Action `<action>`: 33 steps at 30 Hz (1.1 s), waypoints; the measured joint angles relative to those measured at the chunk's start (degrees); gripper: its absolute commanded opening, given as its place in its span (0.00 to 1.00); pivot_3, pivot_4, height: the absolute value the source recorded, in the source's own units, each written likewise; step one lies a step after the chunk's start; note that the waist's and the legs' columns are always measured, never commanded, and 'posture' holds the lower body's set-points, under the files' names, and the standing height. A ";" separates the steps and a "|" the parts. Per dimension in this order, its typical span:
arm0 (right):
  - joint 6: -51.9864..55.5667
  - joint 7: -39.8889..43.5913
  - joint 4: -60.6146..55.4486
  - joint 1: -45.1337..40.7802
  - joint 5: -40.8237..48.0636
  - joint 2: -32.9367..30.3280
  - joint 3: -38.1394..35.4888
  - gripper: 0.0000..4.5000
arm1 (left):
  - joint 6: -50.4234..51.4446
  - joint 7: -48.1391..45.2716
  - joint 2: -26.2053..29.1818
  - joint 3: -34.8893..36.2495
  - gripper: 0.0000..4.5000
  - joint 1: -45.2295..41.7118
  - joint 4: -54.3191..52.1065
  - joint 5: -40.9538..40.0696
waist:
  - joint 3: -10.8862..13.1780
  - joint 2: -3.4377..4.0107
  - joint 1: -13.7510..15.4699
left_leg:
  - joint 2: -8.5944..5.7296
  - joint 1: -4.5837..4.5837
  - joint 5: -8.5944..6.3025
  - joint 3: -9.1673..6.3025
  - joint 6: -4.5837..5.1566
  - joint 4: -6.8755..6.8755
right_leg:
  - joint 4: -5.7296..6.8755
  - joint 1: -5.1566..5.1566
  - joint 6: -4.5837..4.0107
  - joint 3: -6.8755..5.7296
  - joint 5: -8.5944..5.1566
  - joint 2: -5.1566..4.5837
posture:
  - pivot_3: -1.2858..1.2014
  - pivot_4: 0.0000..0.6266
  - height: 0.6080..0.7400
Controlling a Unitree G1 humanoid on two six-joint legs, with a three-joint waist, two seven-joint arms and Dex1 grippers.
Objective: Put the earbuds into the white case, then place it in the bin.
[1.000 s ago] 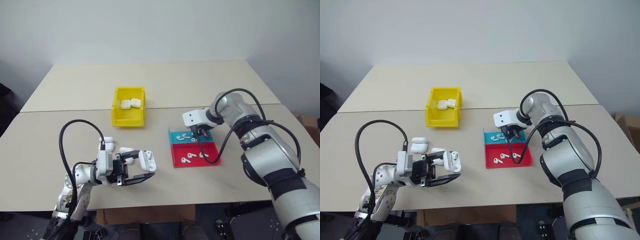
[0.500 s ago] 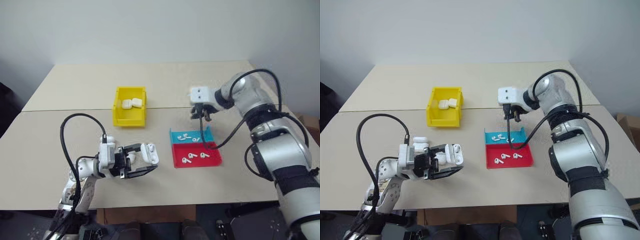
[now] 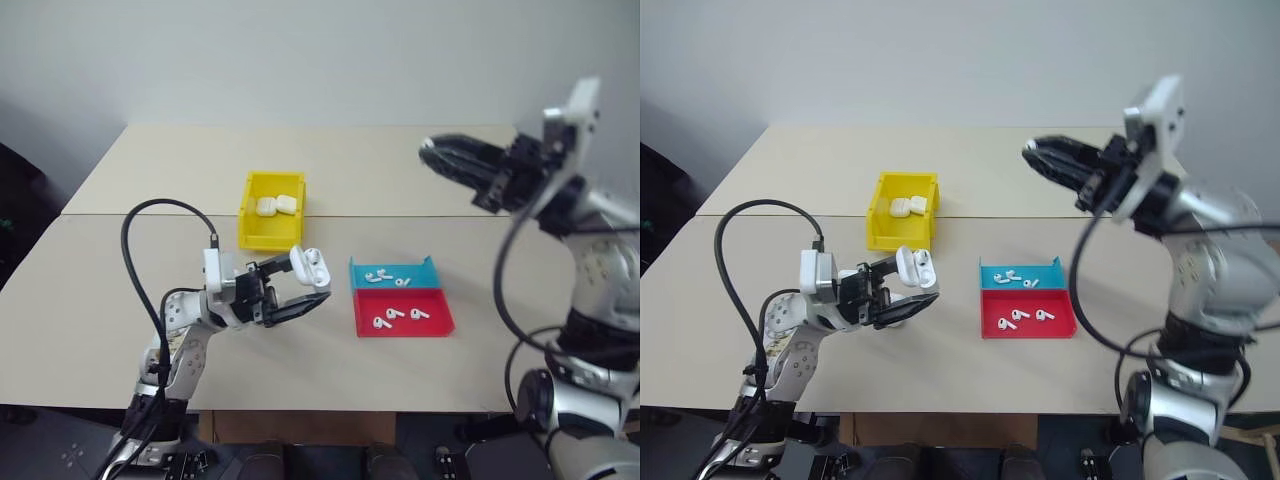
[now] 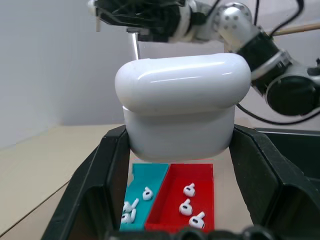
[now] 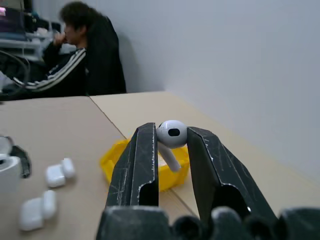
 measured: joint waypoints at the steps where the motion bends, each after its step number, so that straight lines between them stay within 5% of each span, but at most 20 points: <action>1: 1.29 -1.11 -3.60 2.67 3.20 0.01 -1.17 0.20 | 0.76 -0.45 0.08 0.00 0.61 -0.42 -0.02 -0.79 | 0.00 0.00 -0.16 | 0.02 0.02 0.00 -0.01 0.00 0.00 | 0.01 0.00 0.00 0.01 0.00 0.03 | 0.52 0.24 1.00; 6: 2.85 -5.82 -15.62 9.62 18.26 1.01 -4.51 0.20 | 3.68 -2.72 0.39 -0.23 0.61 -2.13 -0.50 -3.02 | 0.00 0.01 -0.99 | 0.04 0.12 0.00 -0.03 0.01 -0.01 | 0.03 0.04 0.00 0.08 -0.01 0.11 | 0.52 0.24 1.00; 11: -0.53 -8.46 -20.63 13.33 23.66 1.14 0.13 0.20 | 4.19 -5.03 0.15 -1.94 0.61 -2.92 -1.22 -3.10 | 0.00 0.00 -1.03 | 0.02 0.16 0.00 0.01 0.00 -0.01 | 0.02 0.08 0.01 0.13 -0.01 0.10 | 0.52 0.24 1.00; 33: -0.40 -20.26 -16.79 11.21 42.93 -7.70 12.83 0.20 | -0.42 -7.27 -2.12 -2.73 0.61 -4.43 -1.04 -0.18 | 0.02 -0.05 -0.77 | 0.02 0.11 0.01 -0.03 0.01 -0.01 | -0.04 0.08 0.01 0.09 -0.01 0.10 | 0.52 0.24 1.00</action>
